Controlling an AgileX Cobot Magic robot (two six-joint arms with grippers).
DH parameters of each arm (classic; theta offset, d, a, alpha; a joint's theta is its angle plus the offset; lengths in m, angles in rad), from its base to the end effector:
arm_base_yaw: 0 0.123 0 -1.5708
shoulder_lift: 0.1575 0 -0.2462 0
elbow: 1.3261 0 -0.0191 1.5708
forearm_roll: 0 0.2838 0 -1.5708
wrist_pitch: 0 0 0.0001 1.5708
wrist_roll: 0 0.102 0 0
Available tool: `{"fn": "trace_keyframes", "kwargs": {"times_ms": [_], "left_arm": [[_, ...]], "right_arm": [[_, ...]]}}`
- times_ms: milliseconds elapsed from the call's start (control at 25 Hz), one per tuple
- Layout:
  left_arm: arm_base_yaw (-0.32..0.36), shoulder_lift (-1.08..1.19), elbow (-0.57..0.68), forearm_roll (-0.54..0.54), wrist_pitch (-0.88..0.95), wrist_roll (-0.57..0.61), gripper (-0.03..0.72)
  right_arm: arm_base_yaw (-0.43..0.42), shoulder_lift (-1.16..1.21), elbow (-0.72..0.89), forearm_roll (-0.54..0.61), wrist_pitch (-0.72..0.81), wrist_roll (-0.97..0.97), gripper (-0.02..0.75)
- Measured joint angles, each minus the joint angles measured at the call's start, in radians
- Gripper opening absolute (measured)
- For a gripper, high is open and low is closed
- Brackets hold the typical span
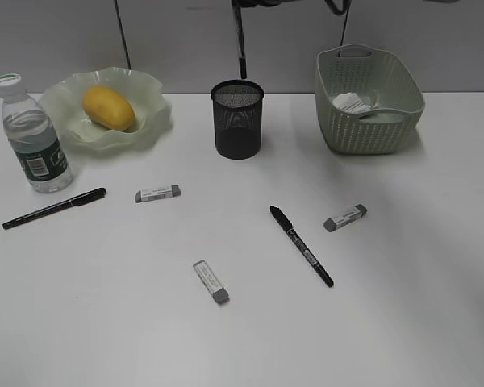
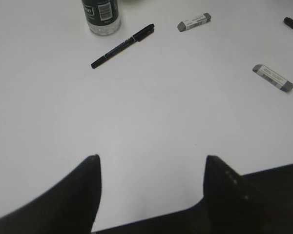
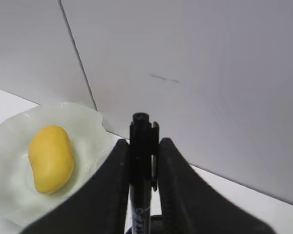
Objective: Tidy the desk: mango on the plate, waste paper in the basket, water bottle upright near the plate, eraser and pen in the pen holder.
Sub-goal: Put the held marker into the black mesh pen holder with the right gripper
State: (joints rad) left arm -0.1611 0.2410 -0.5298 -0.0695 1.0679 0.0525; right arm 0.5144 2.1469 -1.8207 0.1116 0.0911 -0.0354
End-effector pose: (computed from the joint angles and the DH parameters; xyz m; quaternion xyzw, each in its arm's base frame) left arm 0.1061 -0.0235 0.2756 0.0942 0.8995 -0.0577 0.4227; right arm 0.4710 0.2674 0.2241 -0.1799 0.7934 0.1731 0.5552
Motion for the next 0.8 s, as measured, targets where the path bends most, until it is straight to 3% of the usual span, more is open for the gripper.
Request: {"fn": "trace_keyframes", "kwargs": {"times_ms": [240, 560, 640, 800], "left_arm": [[0.0, 0.0, 0.0, 0.0, 0.0, 0.0, 0.496], [0.0, 0.0, 0.0, 0.0, 0.0, 0.0, 0.491], [0.0, 0.0, 0.0, 0.0, 0.0, 0.0, 0.49], [0.0, 0.0, 0.0, 0.0, 0.0, 0.0, 0.49]], "right_arm": [[0.018, 0.09, 0.0, -0.008, -0.135, 0.0, 0.152], [0.018, 0.158, 0.0, -0.017, -0.139, 0.0, 0.16], [0.018, 0.164, 0.0, -0.019, -0.139, 0.0, 0.202], [0.018, 0.164, 0.0, -0.02, -0.136, 0.0, 0.401]]}}
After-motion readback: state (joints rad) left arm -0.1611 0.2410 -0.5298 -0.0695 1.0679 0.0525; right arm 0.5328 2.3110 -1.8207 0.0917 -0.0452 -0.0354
